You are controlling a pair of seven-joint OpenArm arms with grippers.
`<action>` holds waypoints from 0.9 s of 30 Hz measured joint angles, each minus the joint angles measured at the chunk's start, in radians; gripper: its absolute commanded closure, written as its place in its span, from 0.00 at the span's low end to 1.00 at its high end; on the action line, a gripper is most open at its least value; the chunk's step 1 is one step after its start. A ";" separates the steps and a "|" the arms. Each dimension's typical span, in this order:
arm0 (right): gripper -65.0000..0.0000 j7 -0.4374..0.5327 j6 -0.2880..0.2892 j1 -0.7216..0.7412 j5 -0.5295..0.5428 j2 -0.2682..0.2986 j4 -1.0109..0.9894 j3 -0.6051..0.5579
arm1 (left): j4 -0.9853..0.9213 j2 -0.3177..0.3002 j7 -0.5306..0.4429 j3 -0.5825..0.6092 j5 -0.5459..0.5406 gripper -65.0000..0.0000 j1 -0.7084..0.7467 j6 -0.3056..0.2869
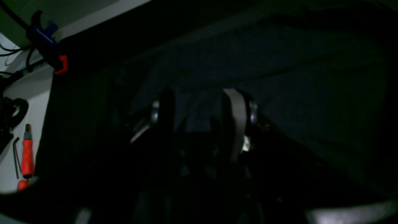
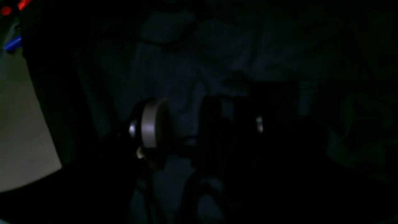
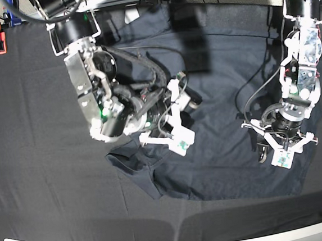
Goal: Layout the t-shirt on the table in an organized manner, then fold the t-shirt properly
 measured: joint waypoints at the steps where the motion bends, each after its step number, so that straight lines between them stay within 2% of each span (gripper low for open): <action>1: 0.51 0.000 -0.007 0.003 0.000 -0.002 0.000 0.027 | 0.000 0.000 0.000 0.000 0.000 0.66 0.000 0.000; 3: 0.51 0.000 -0.039 0.012 0.000 -0.005 0.000 0.095 | 0.000 0.000 0.000 0.000 0.000 0.66 0.000 0.000; 5: 0.51 -0.003 -0.045 0.022 -0.004 -0.005 0.000 0.183 | 0.000 0.000 0.000 0.000 0.000 0.66 0.000 0.000; 8: 0.51 -0.009 -0.045 0.031 -0.108 -0.005 0.000 0.322 | 0.000 0.000 0.000 0.000 0.000 0.66 0.000 0.000; 10: 0.51 -0.018 -0.045 0.027 -0.130 0.032 -0.003 0.369 | 0.000 0.000 0.000 0.000 0.000 0.66 0.000 0.000; 14: 0.51 -0.004 -0.045 0.028 -0.186 0.132 -0.073 0.369 | 0.000 0.000 -0.004 0.000 0.000 0.66 0.000 0.000; 17: 0.51 0.034 -0.045 0.036 -0.183 0.169 -0.169 0.367 | 0.000 0.000 -0.004 0.000 0.000 0.66 0.000 0.000; 27: 0.51 0.056 -0.048 0.309 -0.168 0.167 -0.576 0.326 | 0.000 0.000 -0.006 0.000 0.000 0.66 0.000 0.000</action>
